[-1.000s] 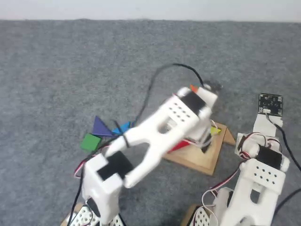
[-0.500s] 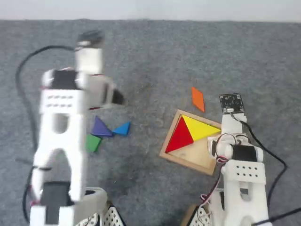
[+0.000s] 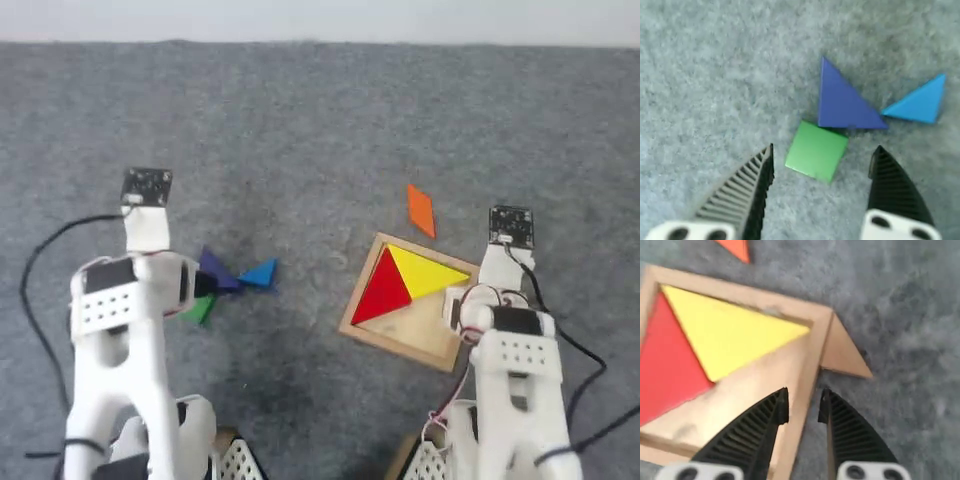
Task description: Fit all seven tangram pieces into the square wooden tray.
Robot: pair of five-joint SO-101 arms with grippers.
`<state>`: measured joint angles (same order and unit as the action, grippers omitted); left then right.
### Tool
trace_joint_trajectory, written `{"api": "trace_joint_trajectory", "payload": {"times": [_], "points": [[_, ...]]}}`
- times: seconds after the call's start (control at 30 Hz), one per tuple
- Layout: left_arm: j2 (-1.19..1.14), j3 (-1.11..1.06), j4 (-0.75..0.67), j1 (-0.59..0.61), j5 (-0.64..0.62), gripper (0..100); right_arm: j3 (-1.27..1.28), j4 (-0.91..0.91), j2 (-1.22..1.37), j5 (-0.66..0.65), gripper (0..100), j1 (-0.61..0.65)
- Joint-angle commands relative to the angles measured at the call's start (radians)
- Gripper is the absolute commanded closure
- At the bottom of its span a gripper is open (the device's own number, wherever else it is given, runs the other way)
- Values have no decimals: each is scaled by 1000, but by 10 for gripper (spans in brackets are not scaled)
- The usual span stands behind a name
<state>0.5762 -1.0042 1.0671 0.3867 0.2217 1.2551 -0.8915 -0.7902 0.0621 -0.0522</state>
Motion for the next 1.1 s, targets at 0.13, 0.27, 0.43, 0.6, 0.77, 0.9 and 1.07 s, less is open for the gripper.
{"api": "trace_joint_trajectory", "payload": {"times": [0.13,0.27,0.43,0.6,0.77,0.9,1.07], "points": [[55,-64,-81,8,15,703,-124,54,268,12,890,2],[52,-102,-109,8,17,703,-172,59,326,12,894,27],[58,-127,-135,9,17,703,-173,56,331,23,890,91],[58,-130,-135,9,17,703,-173,61,334,103,894,124],[58,-127,-135,43,29,703,-175,62,337,87,942,133],[58,-127,-132,75,60,703,-187,58,341,31,991,219],[58,-127,-132,78,60,703,-242,59,341,83,992,344]]}}
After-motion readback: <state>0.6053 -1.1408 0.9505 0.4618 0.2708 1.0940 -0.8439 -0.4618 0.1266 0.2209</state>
